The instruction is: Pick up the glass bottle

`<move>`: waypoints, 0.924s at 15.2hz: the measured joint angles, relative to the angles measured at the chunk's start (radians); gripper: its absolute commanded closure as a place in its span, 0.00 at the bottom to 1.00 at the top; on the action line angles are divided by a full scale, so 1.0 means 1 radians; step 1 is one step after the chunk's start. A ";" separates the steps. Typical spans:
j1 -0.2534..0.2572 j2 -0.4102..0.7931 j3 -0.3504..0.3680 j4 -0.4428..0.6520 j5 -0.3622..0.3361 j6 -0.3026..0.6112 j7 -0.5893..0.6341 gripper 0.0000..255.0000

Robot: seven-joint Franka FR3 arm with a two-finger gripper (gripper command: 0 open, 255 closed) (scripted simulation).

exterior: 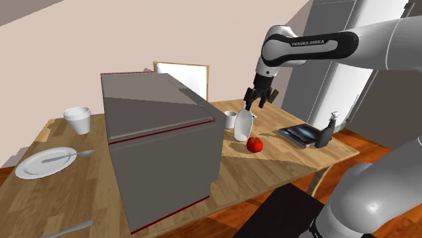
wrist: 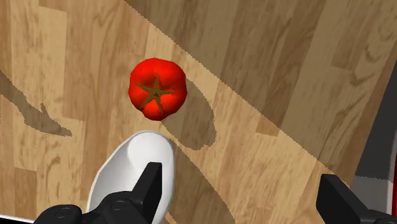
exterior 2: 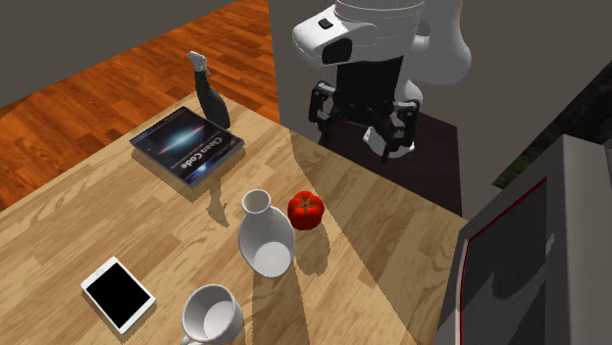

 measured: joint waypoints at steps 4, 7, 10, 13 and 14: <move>-0.013 0.146 -0.038 0.120 -0.001 0.022 -0.047 0.00; -0.026 0.265 -0.064 0.249 0.008 0.009 -0.084 0.00; -0.043 0.381 -0.087 0.373 0.022 -0.004 -0.121 0.00; -0.063 0.493 -0.104 0.503 0.041 -0.027 -0.153 0.00; -0.067 0.503 -0.106 0.508 0.043 -0.021 -0.159 0.00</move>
